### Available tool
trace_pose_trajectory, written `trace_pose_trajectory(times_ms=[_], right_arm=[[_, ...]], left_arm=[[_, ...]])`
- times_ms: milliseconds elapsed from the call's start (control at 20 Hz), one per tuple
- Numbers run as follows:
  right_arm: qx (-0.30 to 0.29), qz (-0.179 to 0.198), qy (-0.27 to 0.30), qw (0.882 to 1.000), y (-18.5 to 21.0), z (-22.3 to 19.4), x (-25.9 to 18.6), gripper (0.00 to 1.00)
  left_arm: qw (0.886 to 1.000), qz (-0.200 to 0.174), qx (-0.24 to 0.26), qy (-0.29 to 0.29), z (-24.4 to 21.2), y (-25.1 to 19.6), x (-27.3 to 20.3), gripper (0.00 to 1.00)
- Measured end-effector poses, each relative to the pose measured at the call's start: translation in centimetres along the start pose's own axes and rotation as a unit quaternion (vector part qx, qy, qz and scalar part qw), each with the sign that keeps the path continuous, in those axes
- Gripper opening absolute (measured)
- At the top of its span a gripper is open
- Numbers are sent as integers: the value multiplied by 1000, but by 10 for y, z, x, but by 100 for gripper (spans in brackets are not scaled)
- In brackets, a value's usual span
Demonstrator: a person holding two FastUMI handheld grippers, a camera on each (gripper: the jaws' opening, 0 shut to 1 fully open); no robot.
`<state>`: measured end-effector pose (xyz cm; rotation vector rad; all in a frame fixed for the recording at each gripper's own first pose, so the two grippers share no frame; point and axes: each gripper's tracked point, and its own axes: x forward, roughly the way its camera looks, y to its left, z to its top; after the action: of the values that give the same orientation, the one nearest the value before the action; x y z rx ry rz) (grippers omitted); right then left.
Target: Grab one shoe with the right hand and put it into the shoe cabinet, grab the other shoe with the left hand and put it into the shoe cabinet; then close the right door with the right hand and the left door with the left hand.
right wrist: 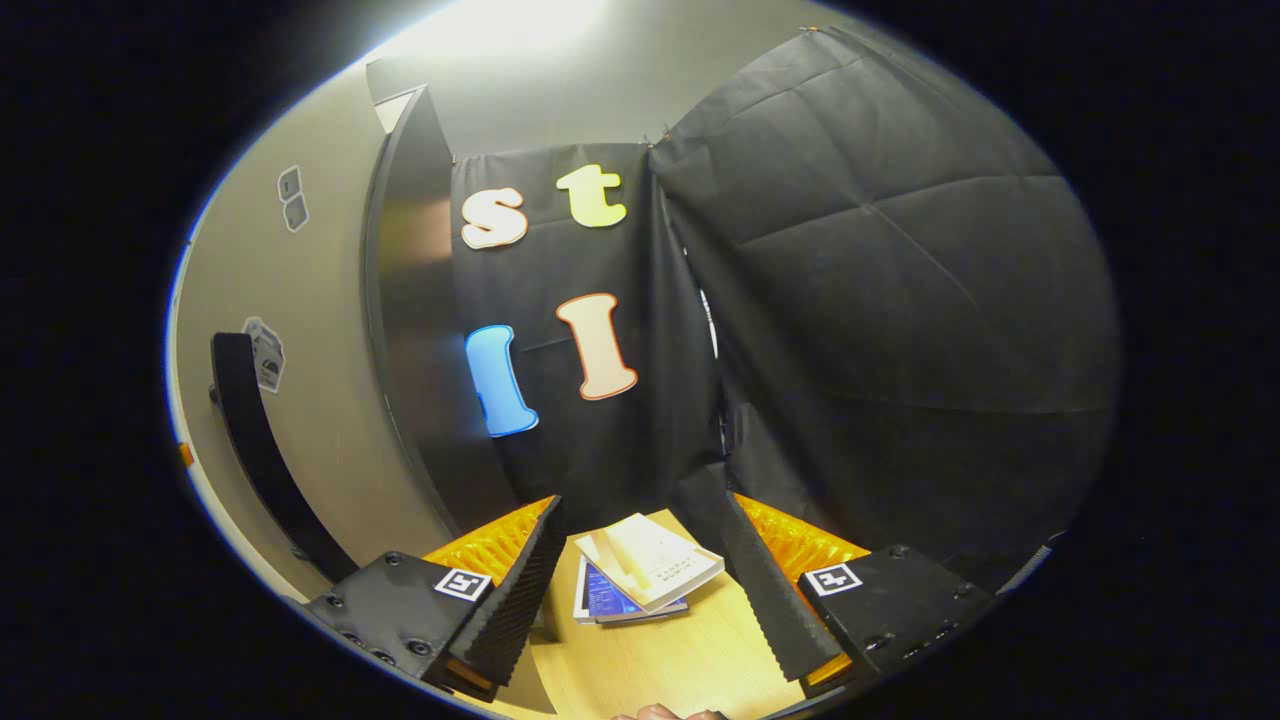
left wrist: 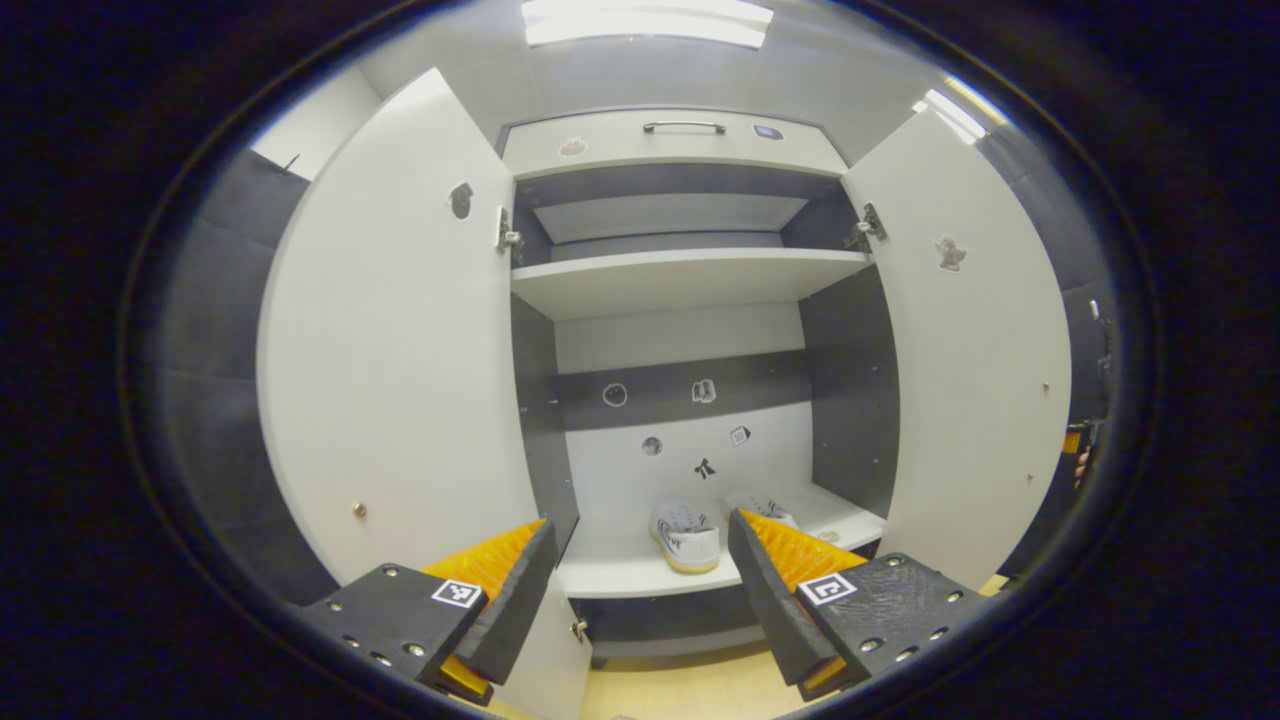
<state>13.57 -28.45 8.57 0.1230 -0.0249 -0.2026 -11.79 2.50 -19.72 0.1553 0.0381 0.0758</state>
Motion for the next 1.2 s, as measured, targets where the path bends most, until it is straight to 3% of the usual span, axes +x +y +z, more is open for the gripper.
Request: trace_pose_trajectory(times_ms=[150, 300, 800, 850, 900, 1050, 1200], right_arm=[[-26, 6, -11, 1000, 5, 17, -1, 98], [-17, 37, -18, 999, 27, 27, -6, 98], [-52, 126, 36, 990, 80, -3, -24, 98], [-65, 124, 39, 989, 81, -4, -25, 92], [-77, 122, 32, 989, 82, 0, -26, 97], [-88, 113, 21, 989, 85, 7, -31, 96], [-68, 130, 32, 989, 99, 2, -32, 96]], left_arm=[[999, 47, -9, 23, -17, 14, -14, 98], [996, 78, -11, 35, -24, 18, -19, 98], [994, 86, -39, 56, -34, 12, -28, 99], [994, 84, -42, 57, -34, 11, -27, 98], [994, 85, -44, 58, -36, 12, -28, 99], [993, 87, -49, 66, -40, 12, -30, 99], [992, 80, -68, 68, -42, 6, -30, 99]])
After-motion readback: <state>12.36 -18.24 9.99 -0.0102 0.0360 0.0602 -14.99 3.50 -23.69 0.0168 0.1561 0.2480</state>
